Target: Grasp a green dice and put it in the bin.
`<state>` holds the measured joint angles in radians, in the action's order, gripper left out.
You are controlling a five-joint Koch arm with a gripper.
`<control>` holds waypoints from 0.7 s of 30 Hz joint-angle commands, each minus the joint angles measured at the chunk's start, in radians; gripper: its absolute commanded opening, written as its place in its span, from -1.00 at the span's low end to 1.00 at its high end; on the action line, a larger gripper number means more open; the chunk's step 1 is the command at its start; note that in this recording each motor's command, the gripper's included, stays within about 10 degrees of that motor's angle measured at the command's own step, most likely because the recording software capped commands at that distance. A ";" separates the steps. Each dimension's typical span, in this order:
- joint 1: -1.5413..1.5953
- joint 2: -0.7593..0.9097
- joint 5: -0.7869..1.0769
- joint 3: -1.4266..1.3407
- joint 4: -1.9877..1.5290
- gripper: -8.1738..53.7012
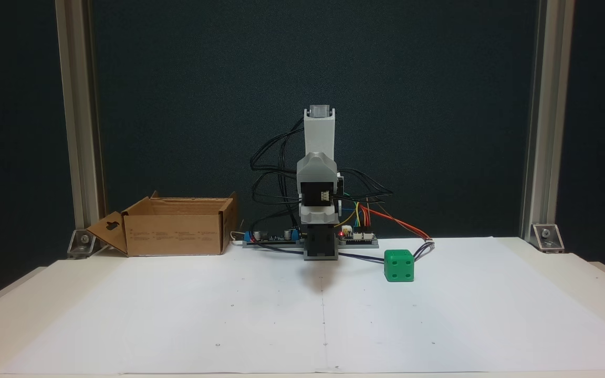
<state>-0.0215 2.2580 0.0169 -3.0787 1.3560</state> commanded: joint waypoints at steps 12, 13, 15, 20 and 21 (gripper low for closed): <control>-0.017 0.106 -0.015 -0.046 0.017 0.69; -0.017 0.106 -0.020 -0.048 0.017 0.69; -0.014 0.106 -0.020 -0.046 0.015 0.69; -0.015 0.106 -0.012 -0.037 -0.043 0.66; -0.015 0.107 -0.012 -0.023 -0.095 0.66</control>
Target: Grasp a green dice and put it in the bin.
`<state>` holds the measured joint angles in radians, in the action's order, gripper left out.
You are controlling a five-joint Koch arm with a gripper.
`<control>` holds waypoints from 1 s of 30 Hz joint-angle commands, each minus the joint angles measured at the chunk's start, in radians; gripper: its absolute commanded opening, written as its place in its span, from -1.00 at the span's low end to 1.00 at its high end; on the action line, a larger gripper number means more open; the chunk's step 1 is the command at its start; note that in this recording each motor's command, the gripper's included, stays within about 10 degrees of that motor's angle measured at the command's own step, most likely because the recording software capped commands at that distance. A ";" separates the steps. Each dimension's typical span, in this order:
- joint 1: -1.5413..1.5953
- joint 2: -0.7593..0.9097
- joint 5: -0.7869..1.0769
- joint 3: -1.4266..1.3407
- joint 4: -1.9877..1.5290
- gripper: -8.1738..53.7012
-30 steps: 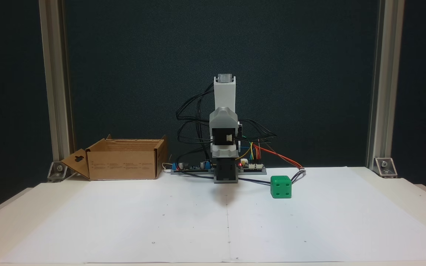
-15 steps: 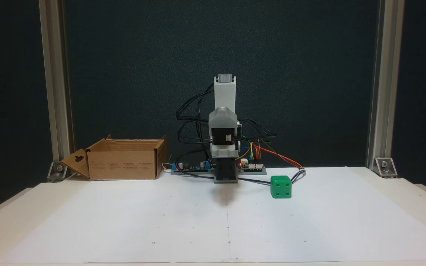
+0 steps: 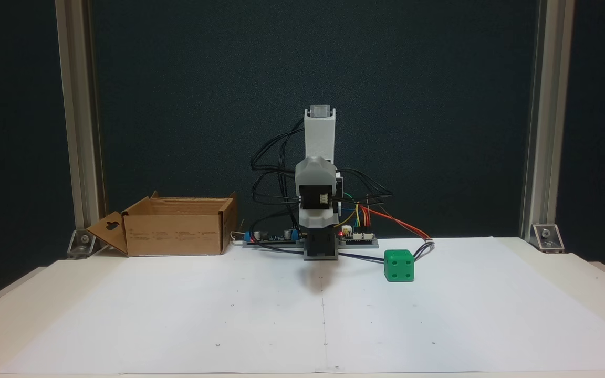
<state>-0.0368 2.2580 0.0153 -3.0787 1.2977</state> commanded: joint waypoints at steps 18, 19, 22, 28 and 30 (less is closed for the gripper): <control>0.127 0.109 -0.040 0.667 -1.248 0.67; 0.152 0.109 -0.044 0.690 -1.311 0.67; 0.216 0.107 -0.064 0.765 -1.506 0.68; 0.396 0.104 -0.086 0.861 -1.891 0.69; 0.426 0.103 -0.097 0.910 -2.017 0.68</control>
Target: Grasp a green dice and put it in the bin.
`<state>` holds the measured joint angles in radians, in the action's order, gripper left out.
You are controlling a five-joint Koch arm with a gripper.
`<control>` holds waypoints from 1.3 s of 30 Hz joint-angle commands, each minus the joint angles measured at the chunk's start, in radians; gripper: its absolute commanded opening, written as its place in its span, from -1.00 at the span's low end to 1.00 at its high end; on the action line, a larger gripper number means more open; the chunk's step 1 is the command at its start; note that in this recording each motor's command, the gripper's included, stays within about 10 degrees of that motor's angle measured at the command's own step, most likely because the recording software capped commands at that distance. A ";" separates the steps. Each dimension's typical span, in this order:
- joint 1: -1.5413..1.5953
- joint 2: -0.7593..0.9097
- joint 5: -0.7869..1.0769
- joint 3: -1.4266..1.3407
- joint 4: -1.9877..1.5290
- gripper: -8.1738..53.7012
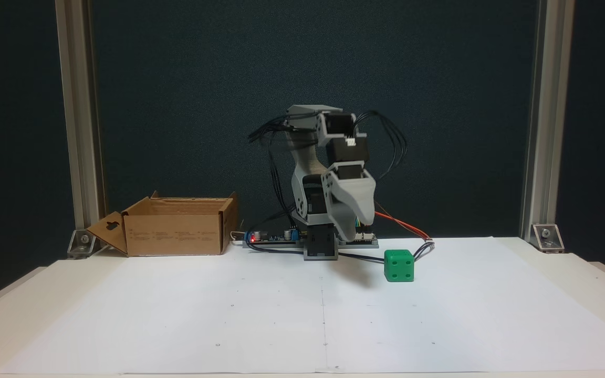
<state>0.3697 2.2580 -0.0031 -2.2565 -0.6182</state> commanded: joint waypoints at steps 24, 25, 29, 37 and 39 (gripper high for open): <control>0.230 0.058 -0.472 0.285 -0.600 0.69; 0.241 0.058 -0.482 0.287 -0.595 0.68; 0.279 0.057 -0.492 0.302 -0.600 0.66; 0.302 -0.026 -0.603 0.393 -0.604 0.63; 0.302 -0.043 -0.667 0.408 -0.606 0.63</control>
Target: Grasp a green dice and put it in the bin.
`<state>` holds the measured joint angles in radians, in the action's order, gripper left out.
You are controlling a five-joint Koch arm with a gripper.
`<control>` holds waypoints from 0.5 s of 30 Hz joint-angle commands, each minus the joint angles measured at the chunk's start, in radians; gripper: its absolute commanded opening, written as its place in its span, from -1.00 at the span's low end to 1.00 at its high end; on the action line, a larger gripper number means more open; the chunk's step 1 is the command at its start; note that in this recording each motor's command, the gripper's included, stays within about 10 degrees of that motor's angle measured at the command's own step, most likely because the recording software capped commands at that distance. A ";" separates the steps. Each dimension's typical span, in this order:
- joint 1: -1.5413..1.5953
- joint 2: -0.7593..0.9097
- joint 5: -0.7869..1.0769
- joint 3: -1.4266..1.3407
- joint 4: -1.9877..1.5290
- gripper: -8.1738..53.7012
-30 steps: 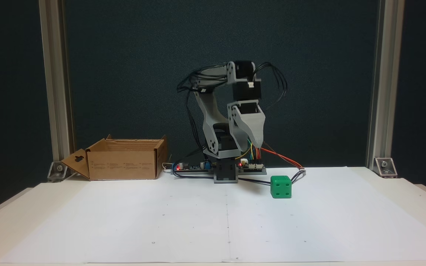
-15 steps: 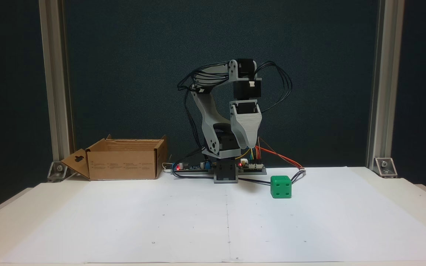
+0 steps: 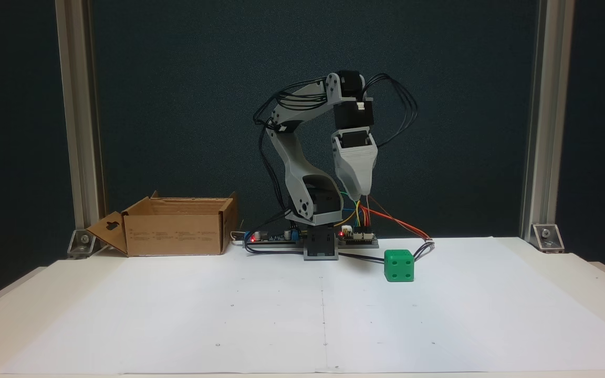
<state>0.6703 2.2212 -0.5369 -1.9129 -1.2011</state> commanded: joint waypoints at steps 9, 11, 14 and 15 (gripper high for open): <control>0.043 -0.091 -0.279 0.067 -0.020 0.64; 0.081 -0.106 -0.295 0.067 -0.012 0.64; 0.120 -0.129 -0.307 0.069 0.028 0.64; 0.130 -0.143 -0.307 0.069 0.040 0.64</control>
<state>0.7885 2.0877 -0.7547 -1.9129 -1.1858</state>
